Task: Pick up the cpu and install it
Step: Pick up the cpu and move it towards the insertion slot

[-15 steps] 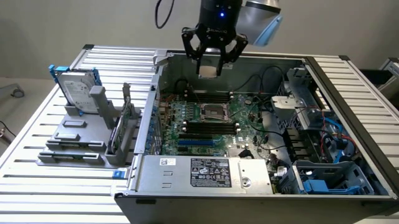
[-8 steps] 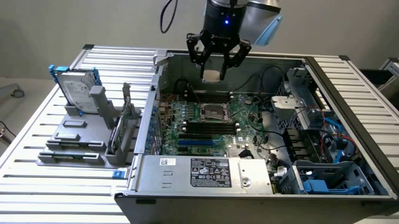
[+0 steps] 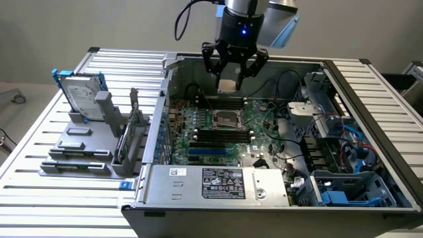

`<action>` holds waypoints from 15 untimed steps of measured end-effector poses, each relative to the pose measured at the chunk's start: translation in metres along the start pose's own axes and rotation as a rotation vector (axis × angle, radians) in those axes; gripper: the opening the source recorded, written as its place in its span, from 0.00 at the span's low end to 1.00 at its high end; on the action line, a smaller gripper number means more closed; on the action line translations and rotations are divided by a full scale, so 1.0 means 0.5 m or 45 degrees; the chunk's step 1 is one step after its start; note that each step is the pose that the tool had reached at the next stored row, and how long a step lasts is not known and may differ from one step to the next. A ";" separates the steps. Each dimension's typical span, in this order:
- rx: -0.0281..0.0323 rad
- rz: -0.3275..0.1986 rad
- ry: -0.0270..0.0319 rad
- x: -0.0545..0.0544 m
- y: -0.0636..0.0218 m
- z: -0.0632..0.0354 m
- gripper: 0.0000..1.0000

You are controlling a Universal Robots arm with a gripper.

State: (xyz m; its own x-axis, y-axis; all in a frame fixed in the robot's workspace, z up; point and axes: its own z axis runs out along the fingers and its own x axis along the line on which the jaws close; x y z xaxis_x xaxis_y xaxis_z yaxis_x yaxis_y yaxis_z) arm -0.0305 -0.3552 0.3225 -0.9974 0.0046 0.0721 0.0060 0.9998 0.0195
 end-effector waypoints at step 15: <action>-0.0001 -0.002 -0.0001 -0.023 0.012 0.053 0.54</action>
State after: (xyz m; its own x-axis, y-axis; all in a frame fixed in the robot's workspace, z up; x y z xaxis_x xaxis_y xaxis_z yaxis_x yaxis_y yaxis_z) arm -0.0209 -0.3489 0.2952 -0.9974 0.0032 0.0719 0.0047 0.9998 0.0197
